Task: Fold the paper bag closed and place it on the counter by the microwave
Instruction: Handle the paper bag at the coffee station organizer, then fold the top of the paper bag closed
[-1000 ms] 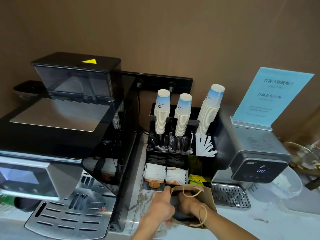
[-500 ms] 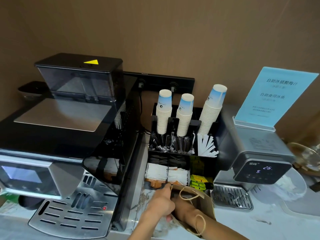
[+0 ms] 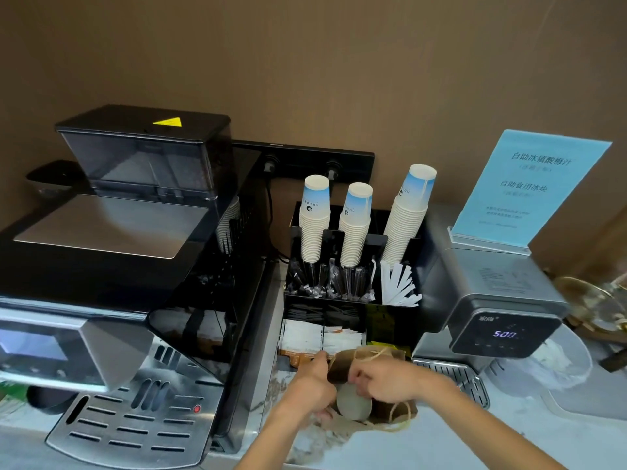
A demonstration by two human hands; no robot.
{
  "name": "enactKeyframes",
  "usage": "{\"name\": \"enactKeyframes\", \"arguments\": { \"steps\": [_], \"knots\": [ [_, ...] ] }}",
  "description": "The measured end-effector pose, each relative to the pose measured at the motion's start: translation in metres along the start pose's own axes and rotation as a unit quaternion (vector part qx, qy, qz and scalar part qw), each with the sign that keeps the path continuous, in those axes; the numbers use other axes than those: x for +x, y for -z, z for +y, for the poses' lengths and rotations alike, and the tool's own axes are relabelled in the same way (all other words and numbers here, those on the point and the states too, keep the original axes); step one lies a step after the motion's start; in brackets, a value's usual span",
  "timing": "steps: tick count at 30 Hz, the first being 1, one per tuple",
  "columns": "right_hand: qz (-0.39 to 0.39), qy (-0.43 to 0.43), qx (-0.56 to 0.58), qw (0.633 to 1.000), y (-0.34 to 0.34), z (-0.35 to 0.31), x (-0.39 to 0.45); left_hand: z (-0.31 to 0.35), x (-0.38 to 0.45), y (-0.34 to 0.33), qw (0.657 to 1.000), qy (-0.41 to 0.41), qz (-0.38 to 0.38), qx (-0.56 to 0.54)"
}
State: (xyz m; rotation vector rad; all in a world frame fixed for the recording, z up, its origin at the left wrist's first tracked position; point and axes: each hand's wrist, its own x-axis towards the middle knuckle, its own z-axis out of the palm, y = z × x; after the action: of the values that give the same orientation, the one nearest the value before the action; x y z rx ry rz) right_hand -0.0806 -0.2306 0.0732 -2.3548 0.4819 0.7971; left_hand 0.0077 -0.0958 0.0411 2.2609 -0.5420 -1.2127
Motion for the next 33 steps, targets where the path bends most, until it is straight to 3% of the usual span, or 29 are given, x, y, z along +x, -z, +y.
{"name": "enactKeyframes", "arguments": {
  "steps": [6,9,11,16,18,22,25,28,33],
  "knots": [
    [0.106,0.034,0.273,0.956,0.024,0.041,-0.054,-0.004,0.010,0.002,0.998,-0.043,0.022,-0.044],
    [0.255,-0.034,0.254,0.932,0.006,0.067,-0.053,-0.010,0.016,0.002,0.993,-0.095,0.038,-0.059],
    [0.324,-0.089,0.289,0.896,-0.013,0.078,-0.043,-0.014,0.017,0.001,0.987,-0.116,0.037,-0.103],
    [0.280,-0.140,0.525,0.791,-0.040,0.086,-0.009,-0.027,0.020,-0.002,0.980,-0.050,0.000,-0.194],
    [0.258,-0.162,0.568,0.764,-0.042,0.085,0.002,-0.027,0.023,-0.006,0.972,-0.008,-0.001,-0.234],
    [0.207,-0.182,0.585,0.763,-0.046,0.080,0.018,-0.025,0.021,-0.011,0.946,0.031,-0.012,-0.321],
    [0.173,-0.185,0.565,0.785,-0.048,0.078,0.022,-0.026,0.021,-0.015,0.952,0.025,-0.005,-0.306],
    [0.149,-0.156,0.584,0.783,-0.053,0.082,0.019,-0.035,0.026,-0.014,0.959,0.007,-0.012,-0.284],
    [0.110,-0.071,0.464,0.876,-0.066,0.092,0.010,-0.056,0.030,-0.020,0.982,-0.040,-0.009,-0.184]
  ]
}}
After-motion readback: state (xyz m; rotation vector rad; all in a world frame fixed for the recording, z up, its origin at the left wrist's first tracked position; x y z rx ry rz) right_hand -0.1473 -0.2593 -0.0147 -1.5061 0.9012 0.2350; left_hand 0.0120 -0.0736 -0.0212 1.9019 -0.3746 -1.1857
